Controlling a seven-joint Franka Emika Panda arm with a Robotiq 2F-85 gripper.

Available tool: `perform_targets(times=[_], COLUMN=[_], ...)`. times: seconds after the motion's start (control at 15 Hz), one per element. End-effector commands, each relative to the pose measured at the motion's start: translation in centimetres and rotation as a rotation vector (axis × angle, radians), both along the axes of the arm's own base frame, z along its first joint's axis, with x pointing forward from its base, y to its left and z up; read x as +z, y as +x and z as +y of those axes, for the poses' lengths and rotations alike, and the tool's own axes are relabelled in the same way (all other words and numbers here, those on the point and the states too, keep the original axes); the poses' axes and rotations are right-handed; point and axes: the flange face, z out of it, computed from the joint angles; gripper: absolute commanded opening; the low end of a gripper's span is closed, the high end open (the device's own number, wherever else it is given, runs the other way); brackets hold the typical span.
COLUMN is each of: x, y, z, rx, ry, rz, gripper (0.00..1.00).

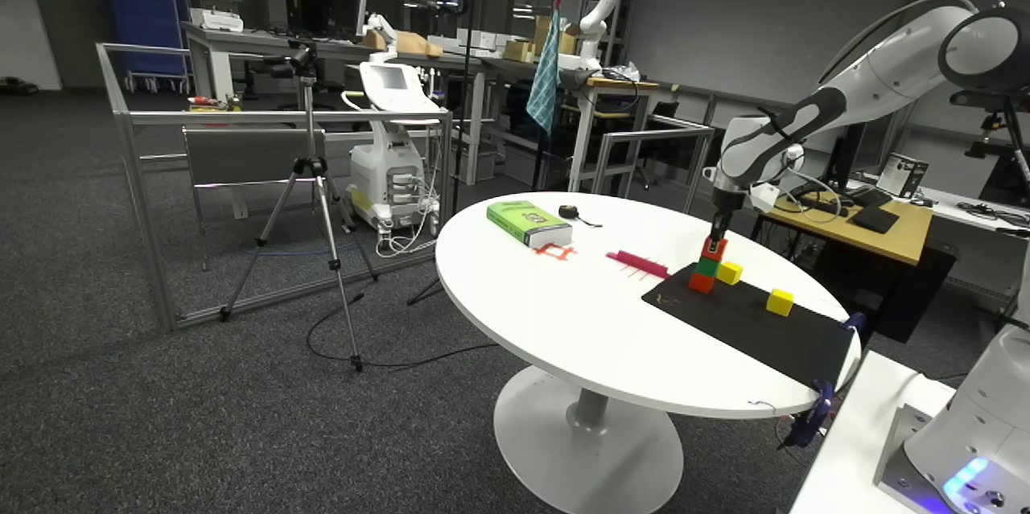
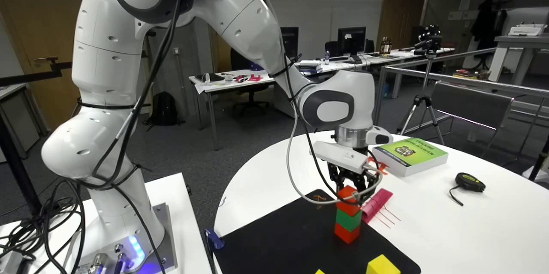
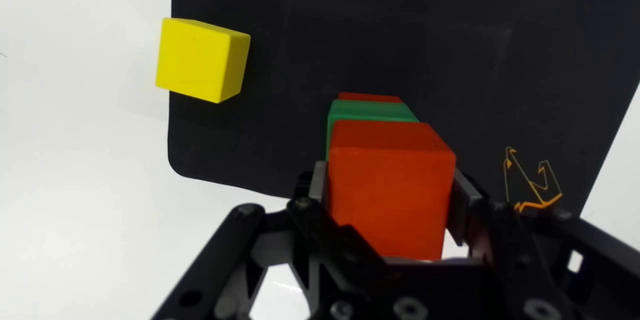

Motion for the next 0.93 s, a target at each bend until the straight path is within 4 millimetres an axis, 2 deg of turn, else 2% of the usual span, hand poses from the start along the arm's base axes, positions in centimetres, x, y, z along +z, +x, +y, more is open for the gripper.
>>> perform_targets(times=[0.0,0.67,0.73,0.87], x=[0.63,0.37,0.37,0.39], y=[0.52,0.58,0.57,0.56], z=[-0.49,-0.39,-0.37,-0.30], rx=[0.016,0.023,0.019,0.018], ry=[-0.015,-0.027,-0.029,-0.032], rz=[0.003,0.009,0.007,0.011], gripper=[0.31,0.31,0.80,0.90])
